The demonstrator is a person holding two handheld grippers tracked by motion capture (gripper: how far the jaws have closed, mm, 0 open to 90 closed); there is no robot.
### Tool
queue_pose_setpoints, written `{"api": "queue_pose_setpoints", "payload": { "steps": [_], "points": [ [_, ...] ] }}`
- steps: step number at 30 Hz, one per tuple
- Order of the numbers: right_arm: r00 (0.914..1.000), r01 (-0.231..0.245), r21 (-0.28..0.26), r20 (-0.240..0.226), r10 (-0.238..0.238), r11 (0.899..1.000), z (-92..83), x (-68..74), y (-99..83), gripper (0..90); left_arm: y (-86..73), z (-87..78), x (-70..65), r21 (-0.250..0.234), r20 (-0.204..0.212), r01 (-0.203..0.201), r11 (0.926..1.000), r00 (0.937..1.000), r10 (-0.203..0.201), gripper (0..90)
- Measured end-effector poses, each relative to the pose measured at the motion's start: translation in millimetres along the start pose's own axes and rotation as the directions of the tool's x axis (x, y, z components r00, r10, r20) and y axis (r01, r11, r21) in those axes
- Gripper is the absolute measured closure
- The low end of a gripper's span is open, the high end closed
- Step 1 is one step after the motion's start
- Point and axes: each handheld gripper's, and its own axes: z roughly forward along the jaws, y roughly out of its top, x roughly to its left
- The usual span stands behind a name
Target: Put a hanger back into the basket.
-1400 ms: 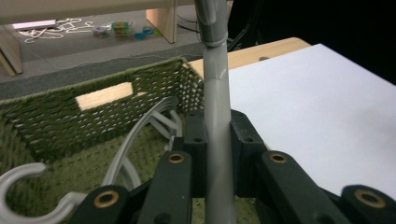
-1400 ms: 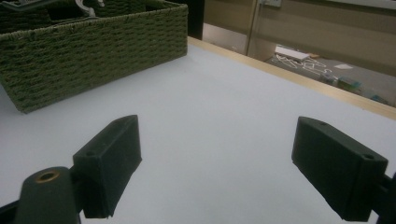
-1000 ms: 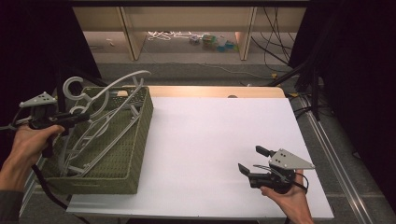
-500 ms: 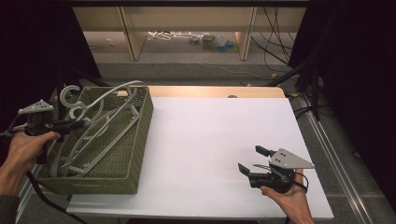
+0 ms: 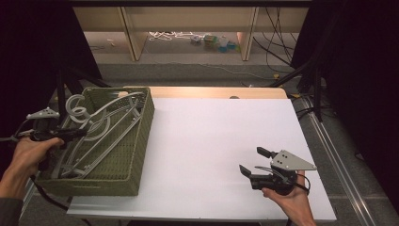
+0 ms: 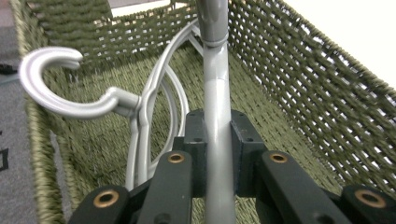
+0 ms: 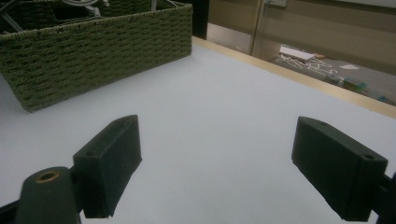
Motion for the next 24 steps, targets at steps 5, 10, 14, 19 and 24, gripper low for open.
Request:
{"api": "queue_pose_setpoints", "payload": {
  "steps": [5,10,14,19,24],
  "points": [
    [0.9998,0.016,-0.006,0.006,-0.016,1.000,0.6,-1.0,-0.1,16.6,-0.8,12.1,-3.1,0.045,0.006,-0.021,0.9988,0.9998,0.021,79.2],
    [0.9998,0.018,-0.011,0.008,-0.017,1.000,-0.1,-1.6,0.2,16.7,-4.1,19.1,-3.2,0.062,0.012,-0.007,0.9980,0.9999,0.006,79.2],
    [0.9998,0.016,-0.010,0.008,-0.016,1.000,0.0,-1.9,0.1,16.6,-8.6,24.2,-3.6,0.058,0.011,0.006,0.9983,0.9999,-0.007,79.2],
    [0.9998,0.018,-0.012,0.004,-0.018,1.000,1.3,-0.6,0.1,16.6,-14.2,25.7,2.0,0.057,0.006,0.037,0.9977,0.9993,-0.038,79.1],
    [0.9999,0.017,-0.013,0.004,-0.017,1.000,0.9,-1.3,0.0,16.6,-15.4,27.4,4.3,0.048,-0.007,0.069,0.9965,0.9976,-0.068,78.0]
  ]
}}
